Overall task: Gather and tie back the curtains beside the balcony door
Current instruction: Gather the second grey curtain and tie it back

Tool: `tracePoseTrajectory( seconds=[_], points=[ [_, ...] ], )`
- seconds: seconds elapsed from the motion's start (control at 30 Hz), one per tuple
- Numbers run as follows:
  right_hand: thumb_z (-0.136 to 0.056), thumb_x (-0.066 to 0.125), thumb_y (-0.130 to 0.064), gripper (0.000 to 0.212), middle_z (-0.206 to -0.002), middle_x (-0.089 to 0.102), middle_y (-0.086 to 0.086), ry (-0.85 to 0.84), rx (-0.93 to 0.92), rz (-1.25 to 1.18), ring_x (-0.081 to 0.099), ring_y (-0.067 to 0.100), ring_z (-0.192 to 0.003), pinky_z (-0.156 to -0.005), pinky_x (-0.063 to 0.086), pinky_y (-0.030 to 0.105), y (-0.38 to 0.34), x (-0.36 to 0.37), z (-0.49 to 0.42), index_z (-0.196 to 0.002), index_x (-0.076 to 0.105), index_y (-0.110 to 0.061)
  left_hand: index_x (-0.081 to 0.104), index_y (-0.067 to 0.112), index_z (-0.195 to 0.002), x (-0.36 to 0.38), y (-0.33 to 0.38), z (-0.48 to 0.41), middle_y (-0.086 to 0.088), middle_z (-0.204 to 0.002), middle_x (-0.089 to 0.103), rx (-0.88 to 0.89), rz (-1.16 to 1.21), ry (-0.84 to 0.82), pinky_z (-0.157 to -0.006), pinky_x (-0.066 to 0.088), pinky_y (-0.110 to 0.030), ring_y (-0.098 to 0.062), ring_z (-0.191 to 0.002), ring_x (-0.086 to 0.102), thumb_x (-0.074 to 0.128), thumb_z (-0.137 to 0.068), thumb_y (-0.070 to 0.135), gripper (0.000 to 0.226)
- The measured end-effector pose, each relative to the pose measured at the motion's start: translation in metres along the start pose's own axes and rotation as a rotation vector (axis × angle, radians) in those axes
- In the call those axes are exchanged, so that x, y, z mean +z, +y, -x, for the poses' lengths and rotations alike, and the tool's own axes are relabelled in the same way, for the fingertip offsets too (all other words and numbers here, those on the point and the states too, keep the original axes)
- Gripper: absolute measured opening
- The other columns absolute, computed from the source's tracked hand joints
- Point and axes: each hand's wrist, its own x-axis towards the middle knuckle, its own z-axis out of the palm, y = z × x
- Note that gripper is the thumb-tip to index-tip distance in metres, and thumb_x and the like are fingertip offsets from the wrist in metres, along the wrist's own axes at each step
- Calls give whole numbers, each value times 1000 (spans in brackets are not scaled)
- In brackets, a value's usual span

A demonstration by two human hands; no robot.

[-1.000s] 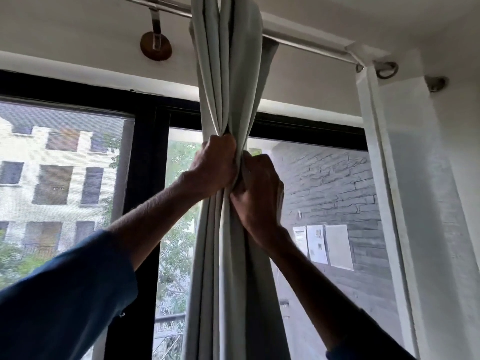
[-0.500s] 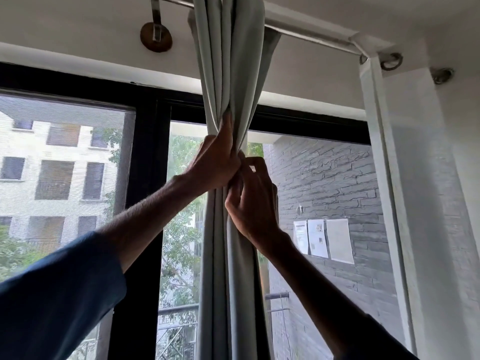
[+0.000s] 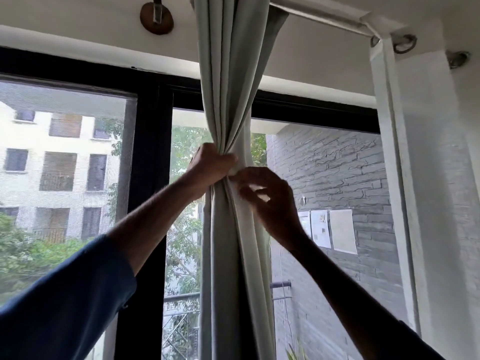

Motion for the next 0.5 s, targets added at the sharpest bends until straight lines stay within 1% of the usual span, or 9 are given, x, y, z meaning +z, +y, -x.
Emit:
tracePoseTrajectory(
  seconds=[0.07, 0.1, 0.13, 0.17, 0.2, 0.27, 0.33, 0.4, 0.5],
  points=[
    [-86, 78, -19, 23, -118, 70, -3, 59, 115, -15, 65, 8, -108, -81, 55, 29, 18, -7, -10, -107, 71, -25, 66, -3, -109, -2, 3, -6, -7, -92, 68, 8, -1, -105, -73, 53, -34, -22, -81, 64, 69, -71, 27, 49],
    [-81, 83, -27, 38, -124, 68, -2, 57, 211, -36, 62, 9, -112, -86, 54, 29, 25, -9, -16, -116, 68, -21, 65, 2, -112, -4, 3, -8, -8, -100, 70, -6, 4, -140, -81, 57, -39, -24, -89, 67, 70, -70, 29, 50],
    [-76, 86, -37, 60, -131, 64, 0, 32, 331, -111, 61, 12, -118, -93, 54, 31, 31, -11, -23, -128, 62, -18, 64, 5, -113, -6, 2, -8, -10, -104, 71, -22, 32, -175, -87, 57, -43, -28, -95, 68, 73, -72, 30, 49],
    [-73, 87, -43, 78, -136, 62, 5, -13, 451, -234, 61, 17, -121, -98, 53, 36, 37, -14, -29, -138, 54, -15, 64, 5, -114, -10, 3, -4, -12, -105, 72, -31, 87, -210, -89, 57, -43, -30, -98, 69, 74, -78, 27, 43],
    [-74, 86, -45, 85, -137, 62, 9, -85, 553, -385, 63, 22, -121, -100, 53, 41, 44, -17, -34, -143, 48, -12, 66, 3, -113, -13, 0, -2, -13, -106, 73, -37, 151, -248, -89, 58, -41, -29, -99, 70, 72, -85, 21, 34],
    [-86, 77, -39, 67, -131, 66, 15, -250, 664, -537, 65, 29, -118, -97, 55, 42, 48, -22, -37, -139, 54, -7, 69, 4, -107, -18, -6, 1, -10, -102, 75, -50, 264, -319, -84, 59, -33, -23, -93, 73, 68, -91, 17, 21],
    [-87, 72, -39, 57, -129, 67, 17, -348, 707, -583, 65, 30, -117, -92, 56, 38, 46, -21, -34, -132, 63, -6, 70, 7, -99, -22, -9, 4, -5, -92, 77, -58, 311, -375, -76, 60, -28, -17, -83, 74, 65, -94, 20, 15],
    [-83, 71, -43, 59, -126, 68, 17, -348, 736, -635, 66, 30, -113, -91, 56, 38, 45, -17, -26, -129, 66, -6, 70, 8, -96, -21, -13, 7, -3, -85, 77, -61, 314, -388, -71, 59, -25, -13, -77, 74, 63, -95, 23, 16],
    [-87, 71, -42, 52, -120, 71, 15, -232, 750, -565, 69, 30, -109, -90, 57, 39, 37, -11, -5, -126, 68, -8, 70, 6, -98, -19, -23, 18, -2, -82, 77, -56, 293, -318, -68, 59, -25, -12, -73, 73, 64, -95, 27, 22]
  ],
)
